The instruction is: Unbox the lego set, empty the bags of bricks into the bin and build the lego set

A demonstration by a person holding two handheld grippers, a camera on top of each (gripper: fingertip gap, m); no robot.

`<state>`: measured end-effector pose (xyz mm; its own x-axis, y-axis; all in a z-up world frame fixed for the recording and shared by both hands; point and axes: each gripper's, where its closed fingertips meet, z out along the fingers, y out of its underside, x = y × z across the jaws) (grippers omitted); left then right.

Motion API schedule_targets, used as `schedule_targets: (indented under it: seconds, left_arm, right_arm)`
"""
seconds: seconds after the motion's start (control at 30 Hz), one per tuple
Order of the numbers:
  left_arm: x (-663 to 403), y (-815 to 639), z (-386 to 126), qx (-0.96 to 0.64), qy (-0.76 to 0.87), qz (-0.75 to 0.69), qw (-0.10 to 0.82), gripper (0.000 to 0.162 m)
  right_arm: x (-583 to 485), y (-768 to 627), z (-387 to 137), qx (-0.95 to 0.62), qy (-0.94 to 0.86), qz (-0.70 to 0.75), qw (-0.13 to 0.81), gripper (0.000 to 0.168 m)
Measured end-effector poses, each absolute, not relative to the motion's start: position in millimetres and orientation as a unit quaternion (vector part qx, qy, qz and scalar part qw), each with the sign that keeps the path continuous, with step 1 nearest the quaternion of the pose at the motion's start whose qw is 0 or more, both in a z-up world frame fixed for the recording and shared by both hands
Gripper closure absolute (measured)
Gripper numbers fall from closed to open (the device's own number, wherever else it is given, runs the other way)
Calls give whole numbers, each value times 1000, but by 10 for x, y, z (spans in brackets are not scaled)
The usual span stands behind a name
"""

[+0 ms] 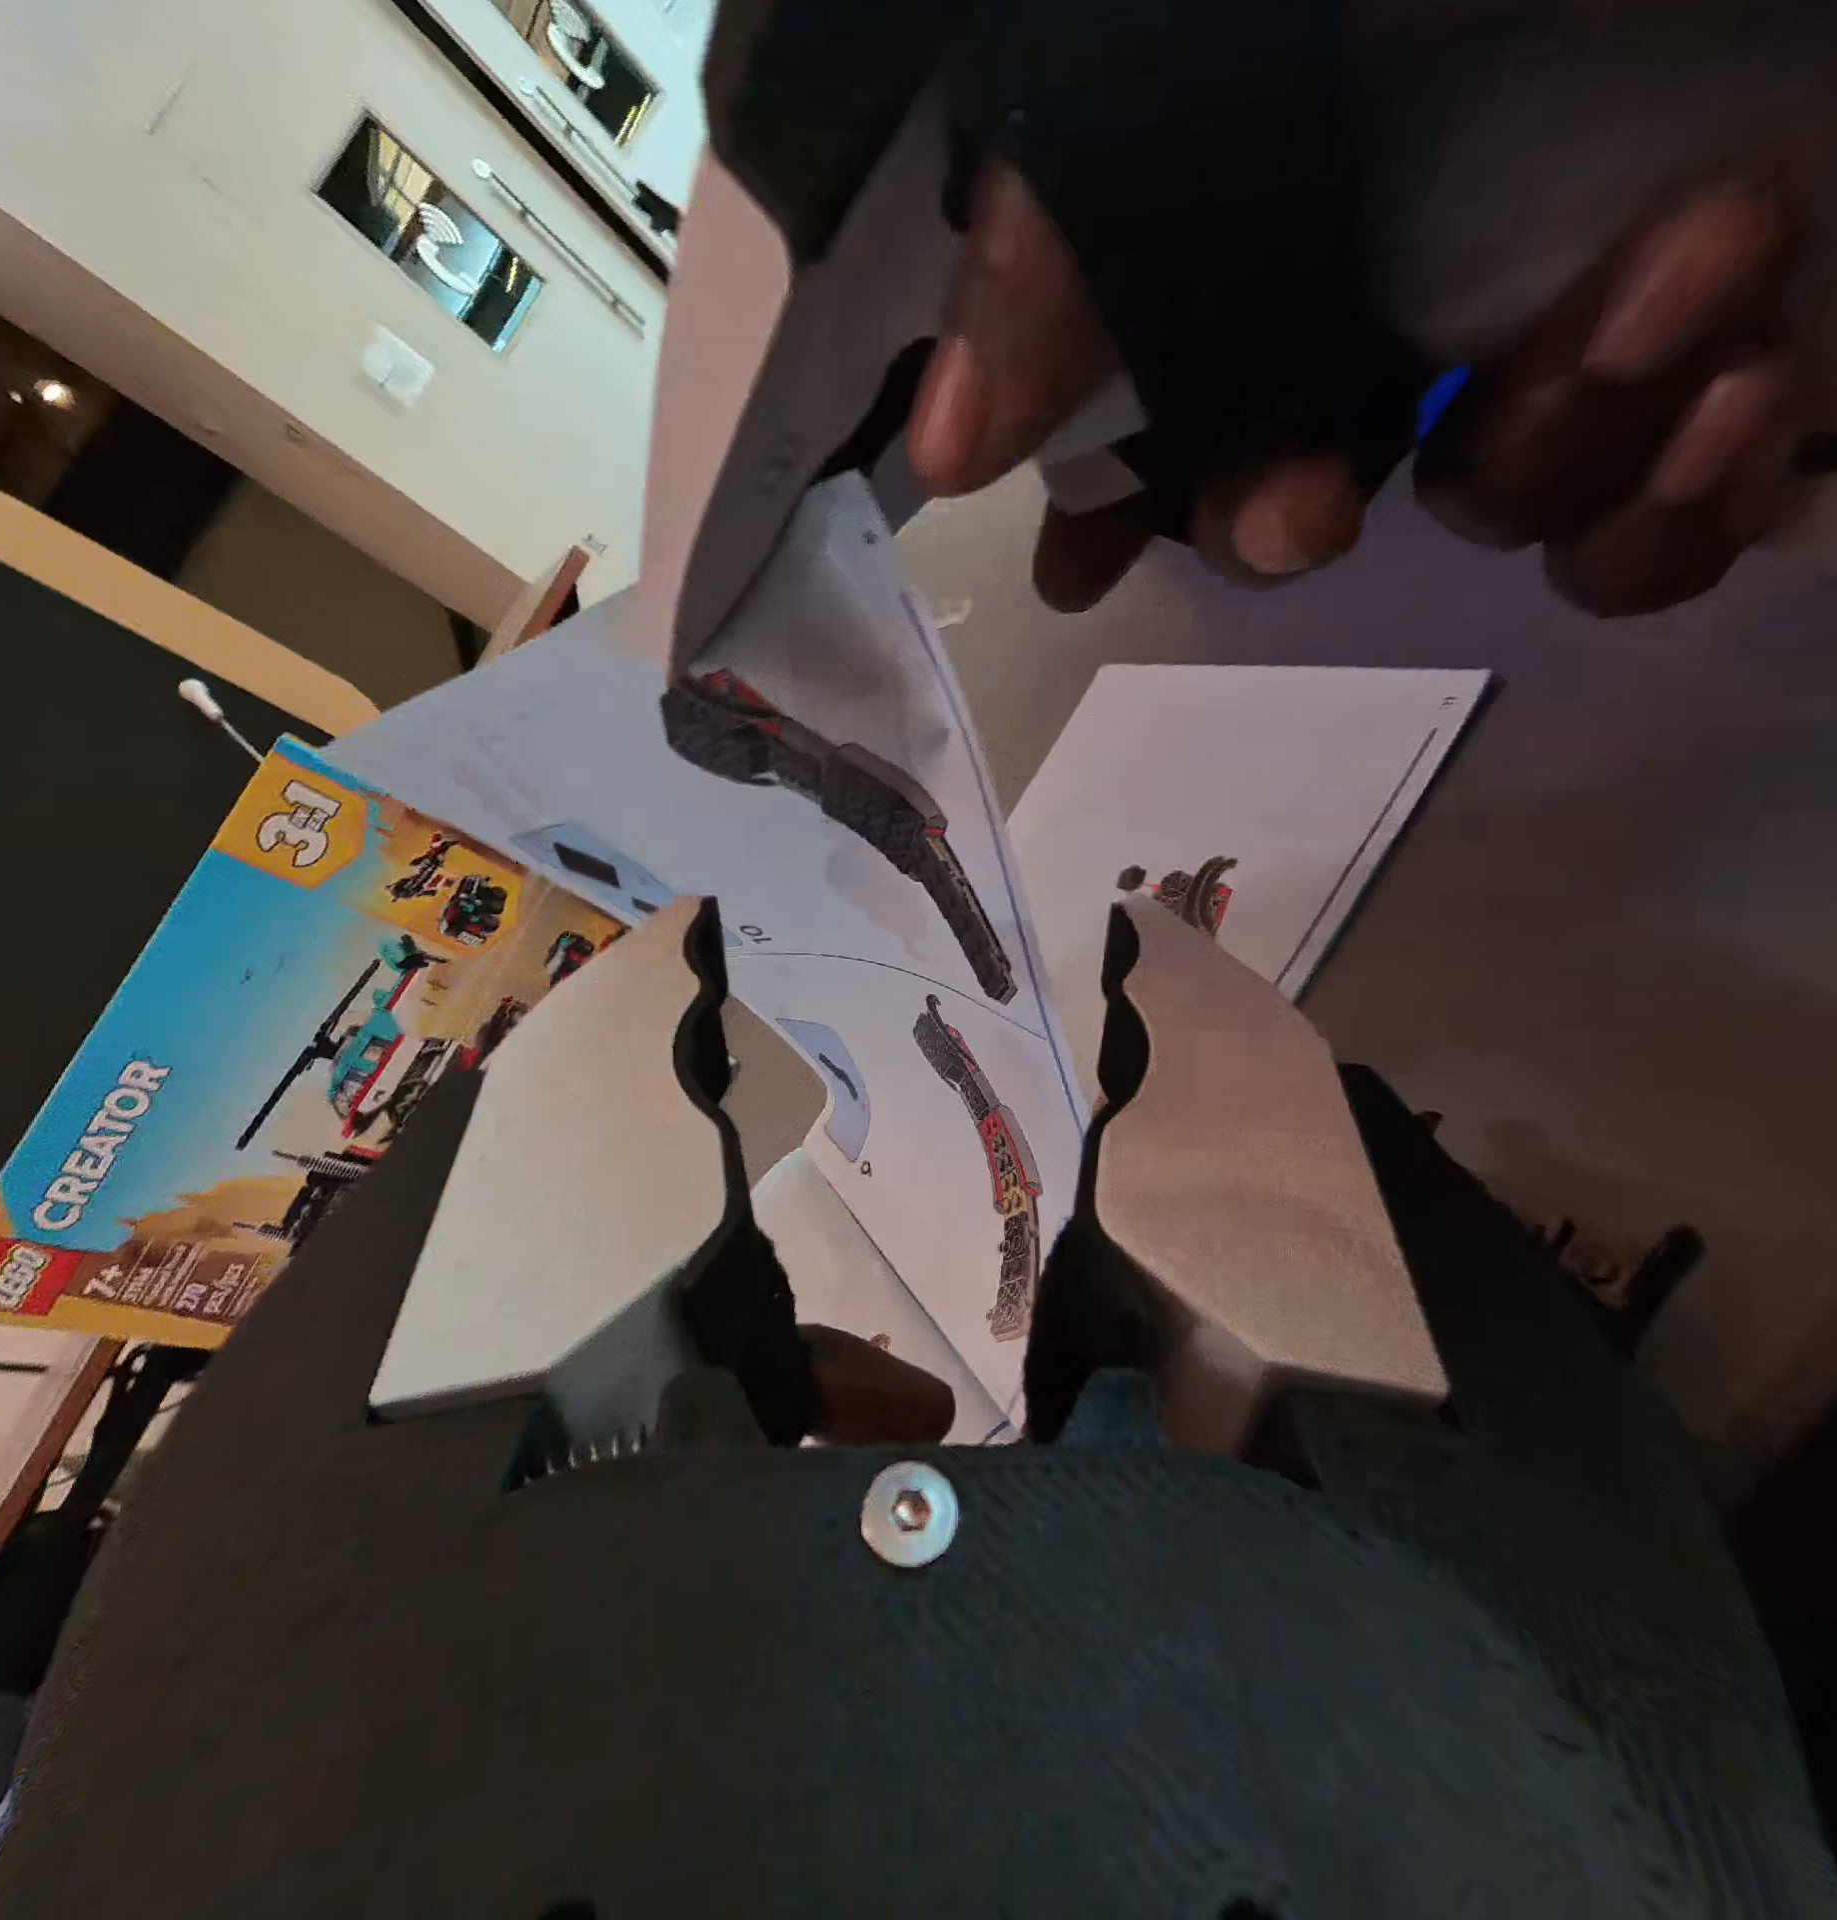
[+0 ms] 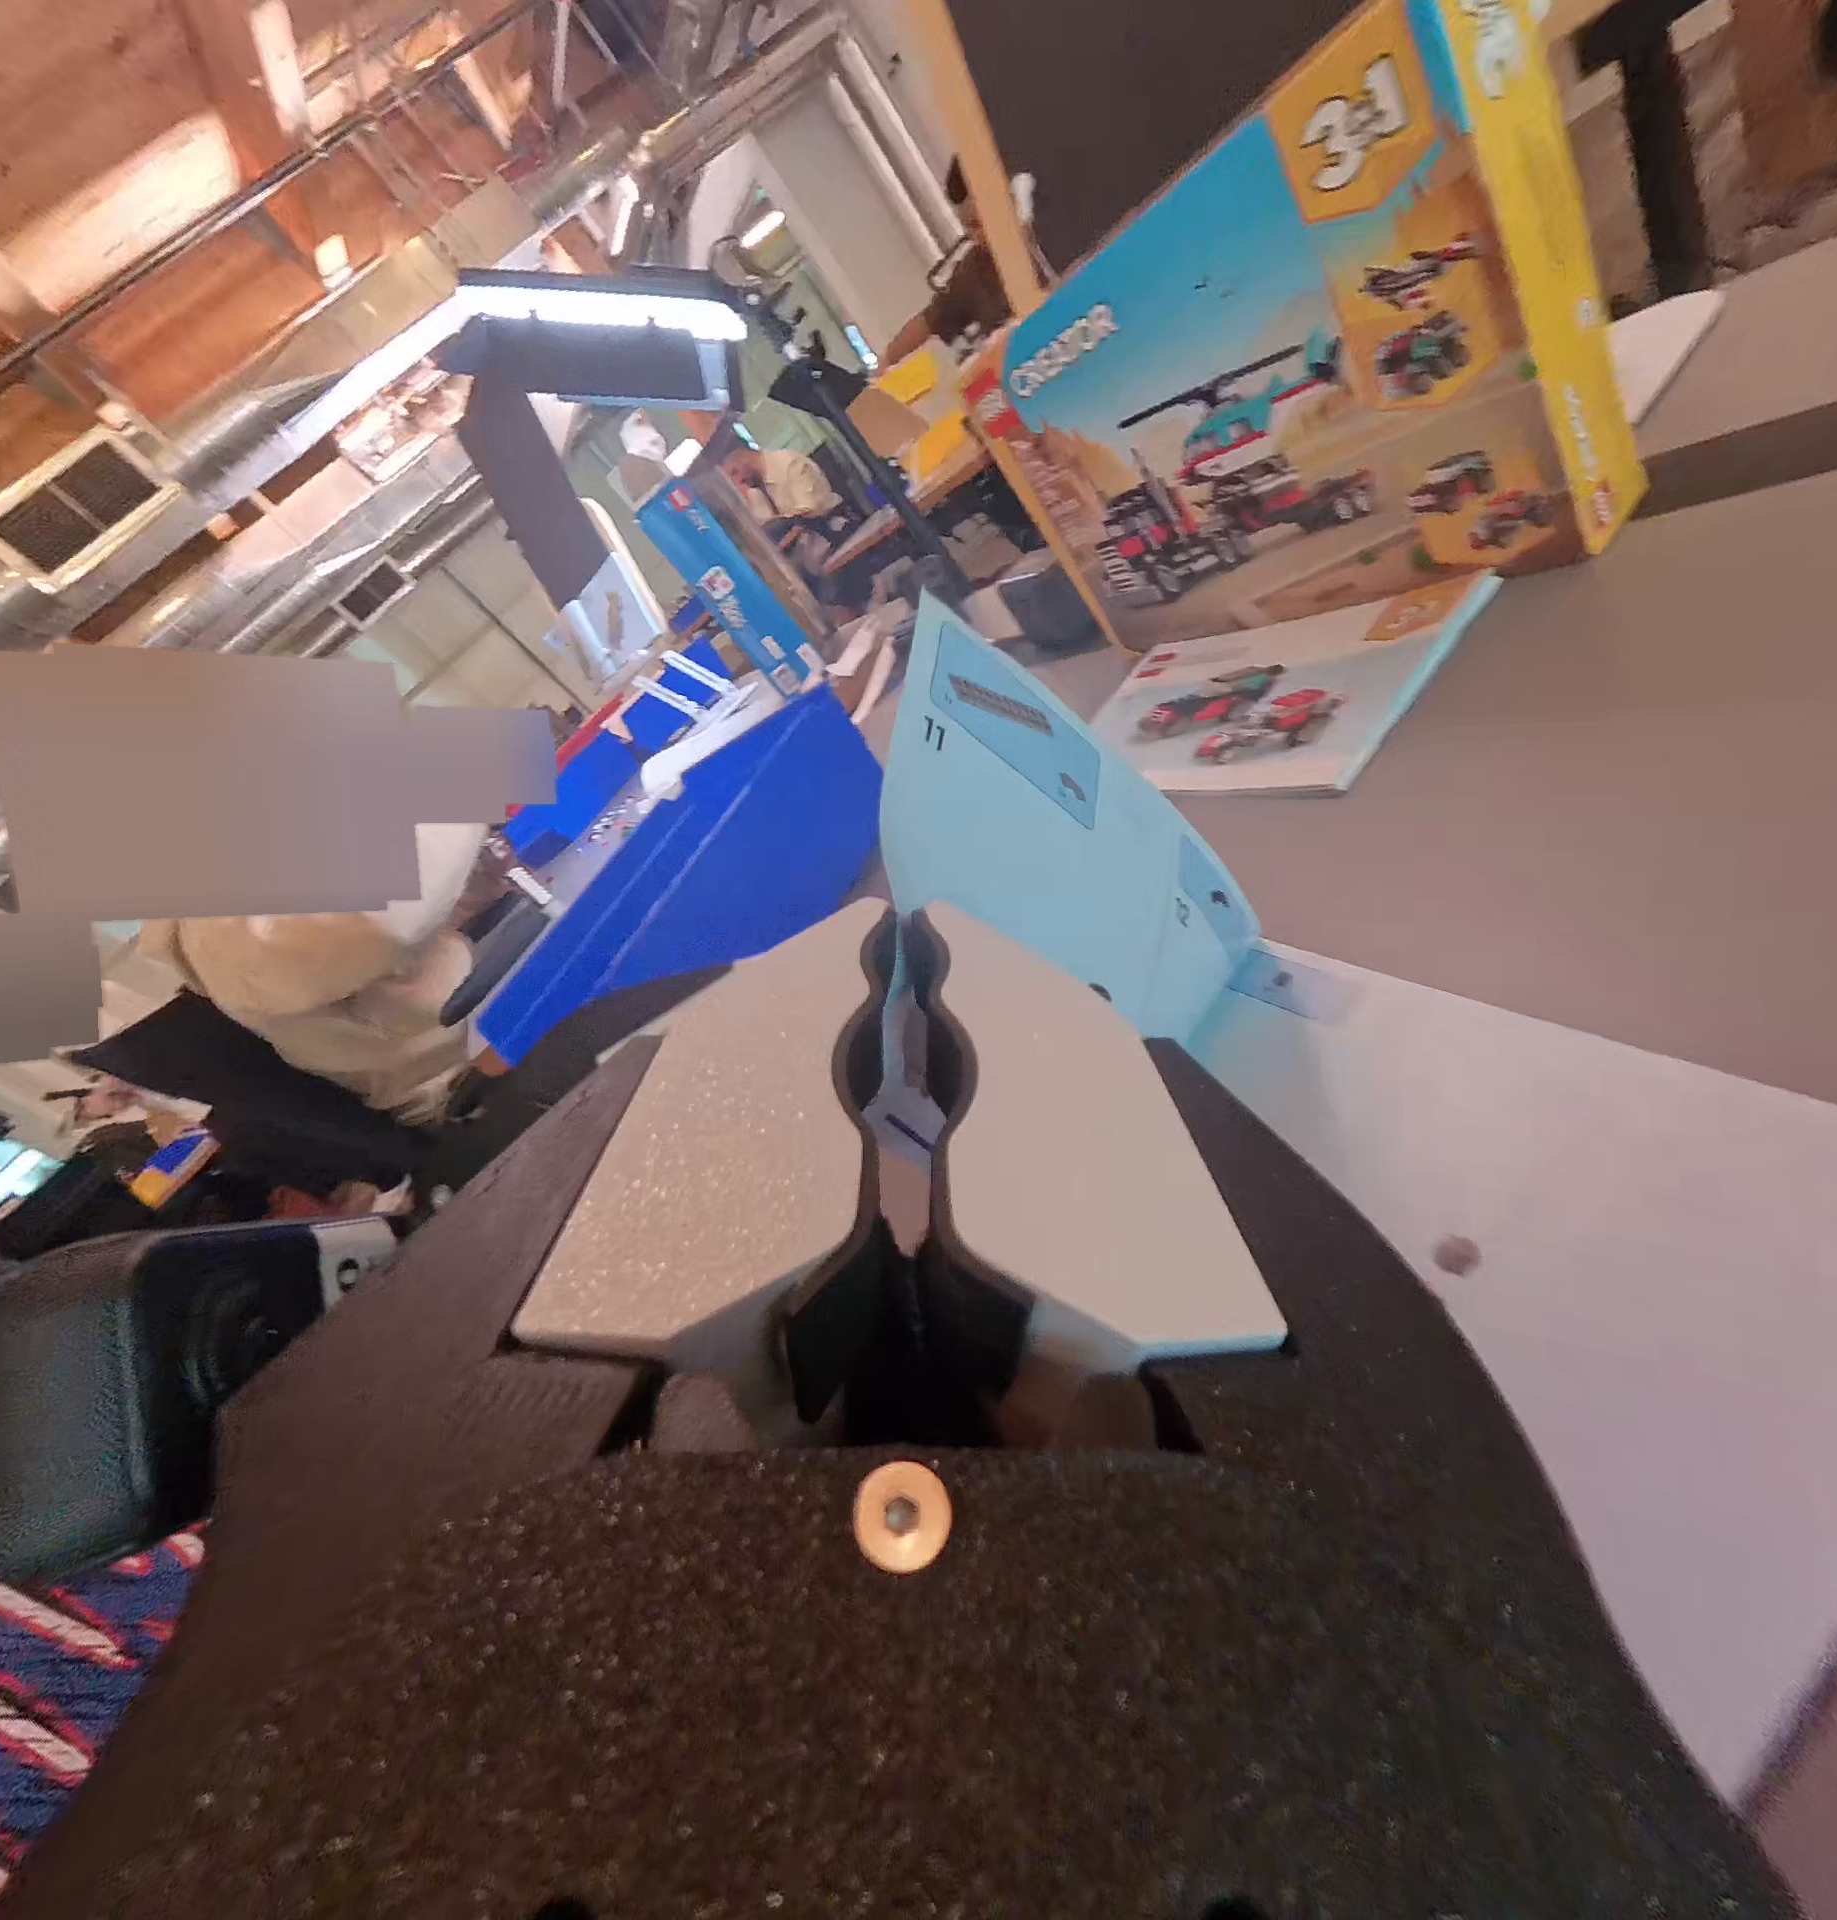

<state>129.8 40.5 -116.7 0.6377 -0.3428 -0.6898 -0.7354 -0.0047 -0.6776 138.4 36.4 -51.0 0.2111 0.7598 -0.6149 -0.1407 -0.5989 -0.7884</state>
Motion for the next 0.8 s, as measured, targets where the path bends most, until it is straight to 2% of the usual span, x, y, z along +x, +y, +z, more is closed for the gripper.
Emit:
schedule_targets:
  seconds: [0.13, 0.2, 0.27, 0.33, 0.37, 0.43, 0.53, 0.63, 0.8]
  left_arm:
    - [1092, 398, -1078, -696, 350, 173, 603, 127]
    - [954, 364, -1031, -700, 319, 159, 619, 139]
    - [785, 326, -984, -705, 276, 141, 638, 153]
    - [569, 289, -946, -715, 221, 117, 653, 158]
    - [452, 270, -931, -721, 189, 99, 660, 159]
    - [212, 229, -917, -735, 119, 51, 666, 159]
    - [-161, 178, -959, -752, 43, 13, 658, 159]
    - [-444, 126, -1095, -771, 14, 19, 636, 159]
    - [-581, 92, -1160, -787, -12, 9, 617, 160]
  right_arm:
    - [1150, 257, -358, -648, -247, 624, 362, 165]
    - [1024, 192, -316, -635, -270, 640, 338, 165]
    - [899, 64, -233, -603, -312, 669, 302, 155]
    - [851, -76, -138, -562, -357, 698, 263, 145]
    - [850, -95, -139, -552, -377, 697, 258, 143]
    - [846, 10, -293, -567, -404, 660, 284, 151]
    - [790, 346, -849, -638, -451, 534, 323, 164]
    - [611, 448, -1413, -668, -533, 436, 282, 166]
    - [256, 450, -1759, -615, -638, 364, 286, 166]
